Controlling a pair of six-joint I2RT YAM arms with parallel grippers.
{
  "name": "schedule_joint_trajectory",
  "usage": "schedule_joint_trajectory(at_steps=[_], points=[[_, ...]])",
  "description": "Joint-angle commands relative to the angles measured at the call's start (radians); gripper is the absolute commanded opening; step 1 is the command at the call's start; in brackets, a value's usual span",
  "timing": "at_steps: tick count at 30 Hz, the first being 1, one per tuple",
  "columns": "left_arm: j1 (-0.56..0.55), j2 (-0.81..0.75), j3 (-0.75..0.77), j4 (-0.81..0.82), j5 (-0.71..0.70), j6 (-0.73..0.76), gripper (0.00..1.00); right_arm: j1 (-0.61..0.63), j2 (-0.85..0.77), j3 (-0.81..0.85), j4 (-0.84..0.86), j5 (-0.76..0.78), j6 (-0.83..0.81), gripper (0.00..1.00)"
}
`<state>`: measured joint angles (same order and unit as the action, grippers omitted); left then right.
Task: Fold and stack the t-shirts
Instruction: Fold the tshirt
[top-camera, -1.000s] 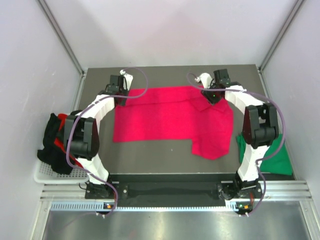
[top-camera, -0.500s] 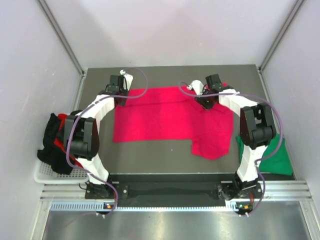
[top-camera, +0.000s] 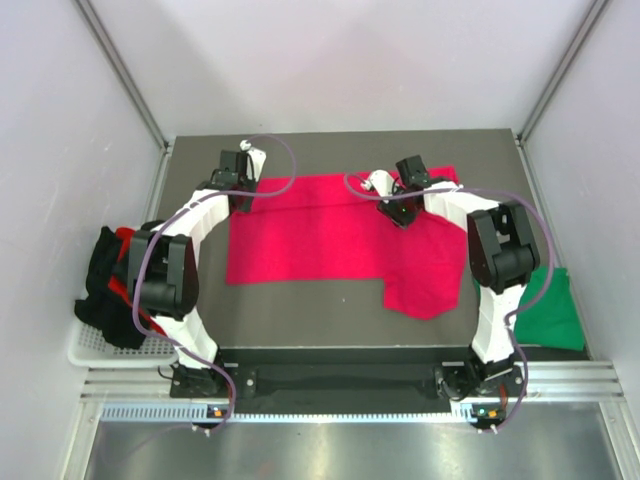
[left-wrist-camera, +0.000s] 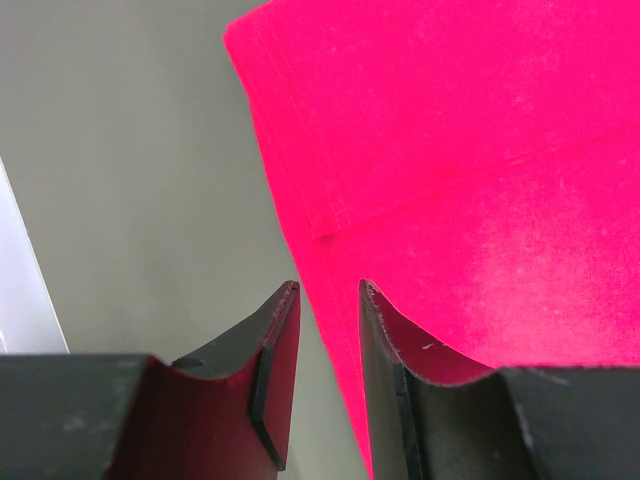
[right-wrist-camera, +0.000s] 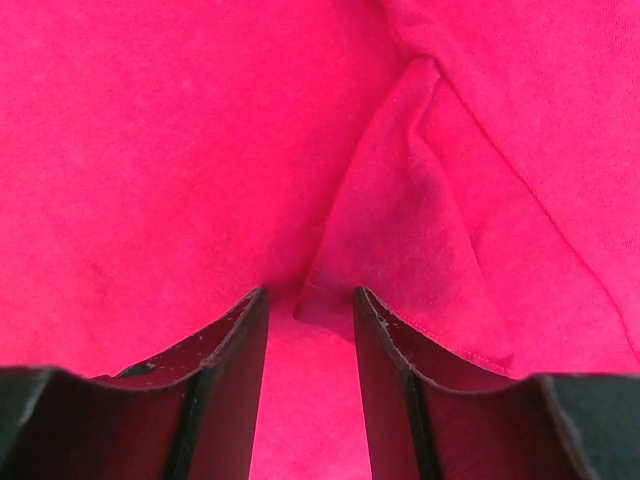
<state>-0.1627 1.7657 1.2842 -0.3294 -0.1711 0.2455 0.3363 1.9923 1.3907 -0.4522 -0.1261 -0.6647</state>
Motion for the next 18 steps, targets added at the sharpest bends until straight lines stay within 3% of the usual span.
schedule_joint_trajectory(at_steps=[1,7,13,18], points=[[-0.003,-0.008,-0.008,0.033,0.012,0.002,0.36,0.003,0.013,0.037,0.026,0.006,0.008,0.40],[-0.003,-0.009,-0.009,0.032,0.012,0.002,0.36,0.004,0.033,0.041,0.044,0.036,0.020,0.38],[-0.003,-0.015,-0.016,0.032,0.013,0.001,0.36,0.007,0.040,0.067,0.033,0.060,0.037,0.15],[-0.003,-0.025,-0.019,0.033,0.016,0.000,0.36,0.046,-0.061,0.025,0.046,0.106,0.043,0.12]])
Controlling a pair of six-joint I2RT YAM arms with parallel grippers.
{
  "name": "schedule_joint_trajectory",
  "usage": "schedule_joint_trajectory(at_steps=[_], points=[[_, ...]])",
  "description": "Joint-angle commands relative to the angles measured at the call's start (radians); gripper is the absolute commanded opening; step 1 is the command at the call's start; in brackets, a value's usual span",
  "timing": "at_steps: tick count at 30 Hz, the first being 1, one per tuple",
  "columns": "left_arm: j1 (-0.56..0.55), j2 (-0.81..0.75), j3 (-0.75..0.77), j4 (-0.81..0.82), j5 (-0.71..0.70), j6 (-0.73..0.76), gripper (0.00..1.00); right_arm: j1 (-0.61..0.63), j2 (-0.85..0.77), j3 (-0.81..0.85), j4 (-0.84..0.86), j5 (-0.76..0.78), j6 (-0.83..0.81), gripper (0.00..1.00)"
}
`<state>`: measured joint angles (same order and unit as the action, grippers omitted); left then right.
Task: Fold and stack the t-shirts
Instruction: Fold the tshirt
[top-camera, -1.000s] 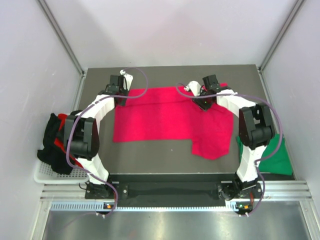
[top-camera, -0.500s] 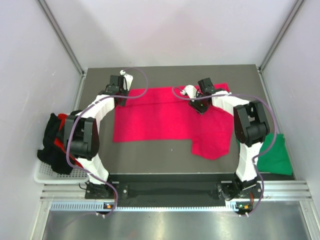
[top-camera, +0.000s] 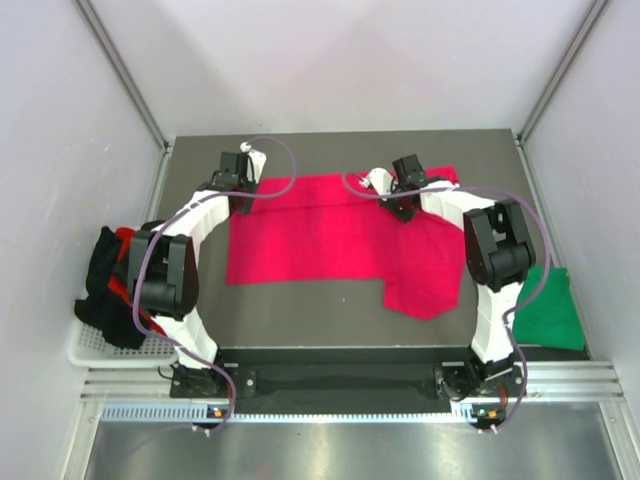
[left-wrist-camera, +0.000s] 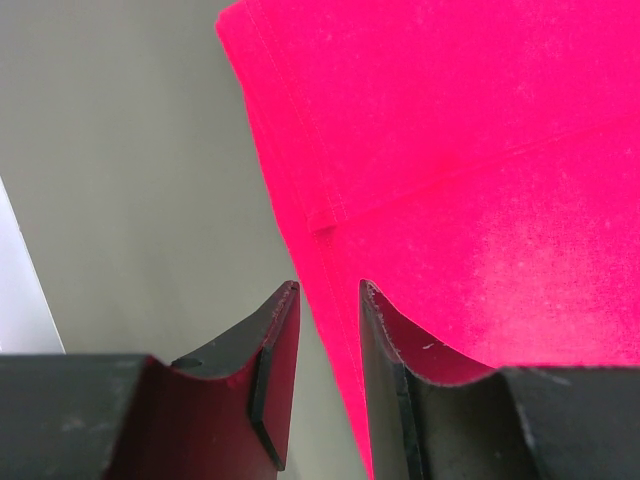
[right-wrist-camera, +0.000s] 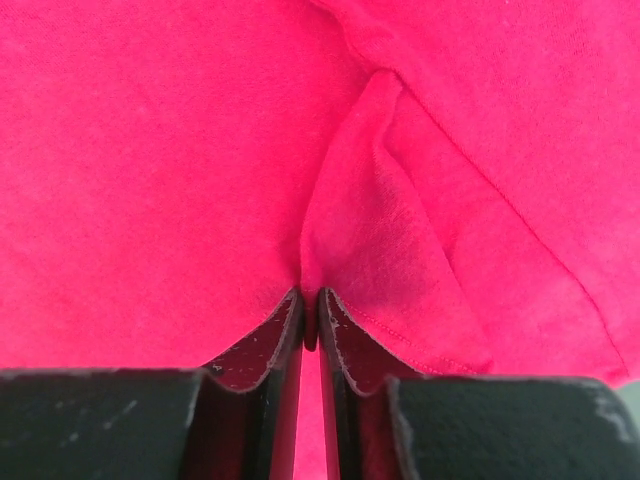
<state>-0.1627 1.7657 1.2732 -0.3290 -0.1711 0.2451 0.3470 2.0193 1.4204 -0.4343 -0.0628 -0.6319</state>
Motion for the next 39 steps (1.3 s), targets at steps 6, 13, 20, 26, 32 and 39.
schedule_joint_trajectory(at_steps=[6,13,20,26,32,39], points=[[-0.003,-0.035,-0.014,0.036,0.022,-0.003,0.36,0.093,-0.183,-0.037,0.022,0.084,0.012,0.13],[-0.001,-0.057,-0.028,0.042,0.025,0.002,0.36,0.138,-0.176,-0.031,0.006,0.101,0.018,0.13],[-0.001,-0.049,-0.023,0.041,0.018,0.010,0.36,0.158,-0.142,-0.005,0.006,0.135,0.024,0.34],[0.011,0.044,0.116,-0.072,0.016,0.031,0.36,0.070,-0.198,0.028,0.008,0.066,0.098,0.36],[0.006,-0.020,0.073,-0.254,0.214,0.091,0.36,-0.054,-0.435,-0.113,-0.064,-0.130,0.091,0.40],[0.003,-0.319,-0.165,-0.281,0.228,0.148,0.38,-0.057,-0.818,-0.541,-0.101,-0.089,-0.129,0.42]])
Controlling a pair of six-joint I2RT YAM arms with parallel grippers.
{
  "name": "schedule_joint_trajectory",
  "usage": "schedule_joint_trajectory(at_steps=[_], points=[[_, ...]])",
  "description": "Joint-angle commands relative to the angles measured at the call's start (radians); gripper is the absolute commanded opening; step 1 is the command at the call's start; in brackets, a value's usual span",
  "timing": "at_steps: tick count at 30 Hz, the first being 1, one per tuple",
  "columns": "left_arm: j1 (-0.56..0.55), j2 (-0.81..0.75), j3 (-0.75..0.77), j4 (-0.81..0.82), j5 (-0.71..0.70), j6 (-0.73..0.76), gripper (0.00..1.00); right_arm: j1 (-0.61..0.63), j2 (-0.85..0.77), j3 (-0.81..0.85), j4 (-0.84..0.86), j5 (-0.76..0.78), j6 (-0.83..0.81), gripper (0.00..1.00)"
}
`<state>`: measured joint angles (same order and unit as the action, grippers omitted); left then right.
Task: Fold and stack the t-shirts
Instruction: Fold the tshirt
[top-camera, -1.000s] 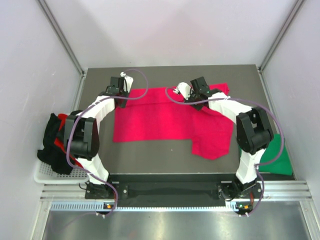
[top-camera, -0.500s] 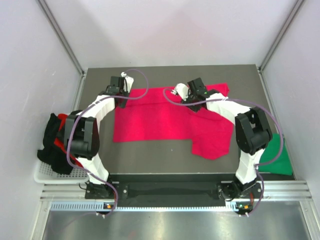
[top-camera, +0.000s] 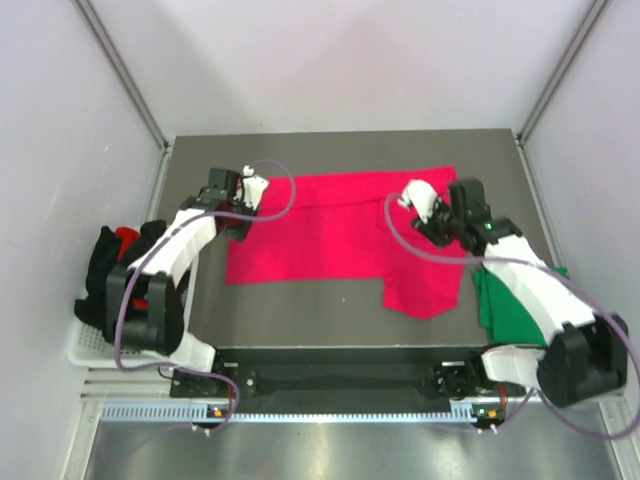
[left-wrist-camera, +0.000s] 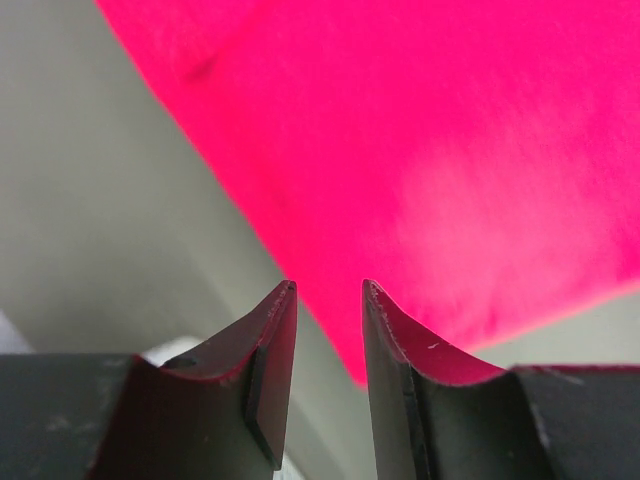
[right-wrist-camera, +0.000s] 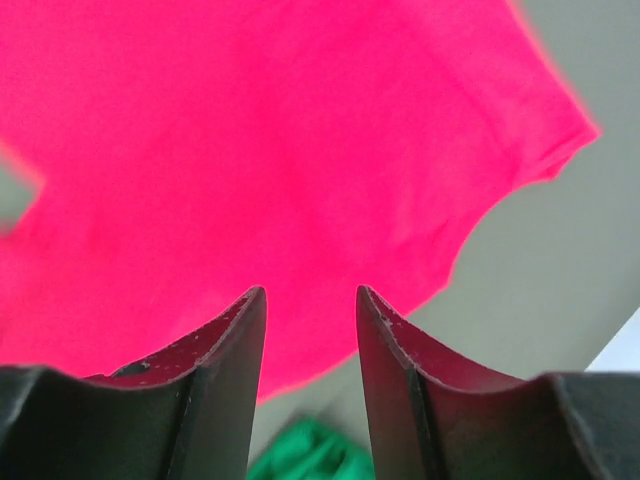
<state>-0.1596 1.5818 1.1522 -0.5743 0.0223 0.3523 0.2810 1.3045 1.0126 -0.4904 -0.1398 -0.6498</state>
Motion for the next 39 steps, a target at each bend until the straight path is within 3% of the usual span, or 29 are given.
schedule_joint_trajectory(at_steps=[1,7,13,20,30,39], points=[[0.000,-0.175,-0.060,-0.048,0.041,0.040,0.38,0.010,-0.132,-0.164,-0.062,-0.012,-0.131,0.42],[-0.001,-0.284,-0.184,-0.084,0.087,0.066,0.38,0.012,-0.347,-0.354,-0.212,-0.052,-0.243,0.42],[-0.001,-0.272,-0.272,-0.111,0.054,0.178,0.40,0.015,-0.516,-0.448,-0.231,-0.001,-0.260,0.43],[-0.003,-0.192,-0.325,-0.104,-0.002,0.247,0.45,0.012,-0.501,-0.419,-0.226,-0.010,-0.248,0.44],[-0.001,-0.062,-0.358,0.011,-0.093,0.264,0.43,0.014,-0.465,-0.407,-0.215,-0.024,-0.234,0.44],[-0.003,-0.048,-0.319,-0.009,-0.065,0.229,0.41,0.015,-0.479,-0.428,-0.223,0.014,-0.274,0.44]])
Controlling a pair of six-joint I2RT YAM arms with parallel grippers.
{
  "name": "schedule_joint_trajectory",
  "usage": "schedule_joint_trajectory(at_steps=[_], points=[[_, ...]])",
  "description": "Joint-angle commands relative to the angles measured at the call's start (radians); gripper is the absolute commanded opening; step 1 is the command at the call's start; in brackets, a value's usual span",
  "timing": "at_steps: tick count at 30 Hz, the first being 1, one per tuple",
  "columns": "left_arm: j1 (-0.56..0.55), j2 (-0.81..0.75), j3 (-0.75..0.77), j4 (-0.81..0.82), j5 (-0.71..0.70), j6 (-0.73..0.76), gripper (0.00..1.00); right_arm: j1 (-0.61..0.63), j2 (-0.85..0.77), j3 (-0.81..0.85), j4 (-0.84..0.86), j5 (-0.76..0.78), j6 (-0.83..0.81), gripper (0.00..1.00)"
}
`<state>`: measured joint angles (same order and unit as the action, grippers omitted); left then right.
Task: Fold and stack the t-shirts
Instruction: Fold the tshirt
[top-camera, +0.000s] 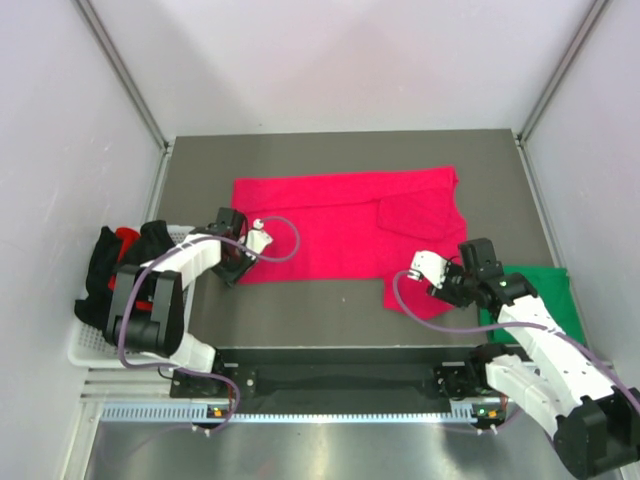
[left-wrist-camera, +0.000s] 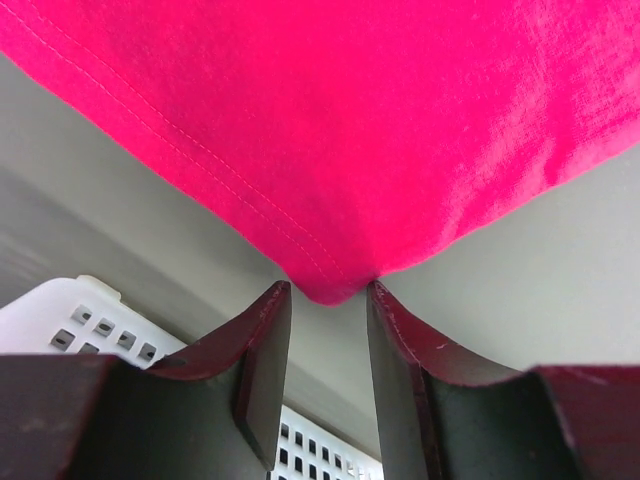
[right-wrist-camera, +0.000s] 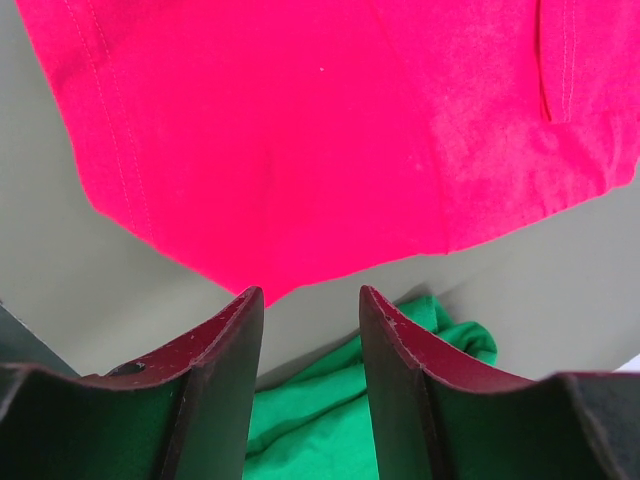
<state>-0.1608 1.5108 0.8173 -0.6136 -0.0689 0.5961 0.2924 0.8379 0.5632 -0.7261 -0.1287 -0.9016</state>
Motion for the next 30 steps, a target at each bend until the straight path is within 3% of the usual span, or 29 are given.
schedule_joint_trajectory(at_steps=[1,4,7,11,20,30], points=[[-0.002,0.026,0.019,0.020,0.027,-0.018,0.41,0.002,-0.007,0.023,0.016,0.003,-0.022,0.44],[-0.002,0.046,0.031,0.002,0.044,-0.016,0.39,0.002,0.007,0.030,0.019,0.001,-0.020,0.44],[-0.002,0.063,0.032,-0.012,0.060,-0.015,0.31,0.001,0.017,0.038,0.017,0.003,-0.022,0.44],[-0.002,0.071,0.039,-0.044,0.064,-0.019,0.00,0.004,0.023,0.029,0.014,0.008,-0.037,0.43],[-0.002,0.019,0.029,-0.081,0.087,-0.032,0.00,0.002,-0.011,-0.131,0.059,0.095,-0.295,0.45],[-0.002,0.023,0.023,-0.081,0.100,-0.055,0.00,0.002,0.139,-0.094,0.155,0.083,-0.278,0.47]])
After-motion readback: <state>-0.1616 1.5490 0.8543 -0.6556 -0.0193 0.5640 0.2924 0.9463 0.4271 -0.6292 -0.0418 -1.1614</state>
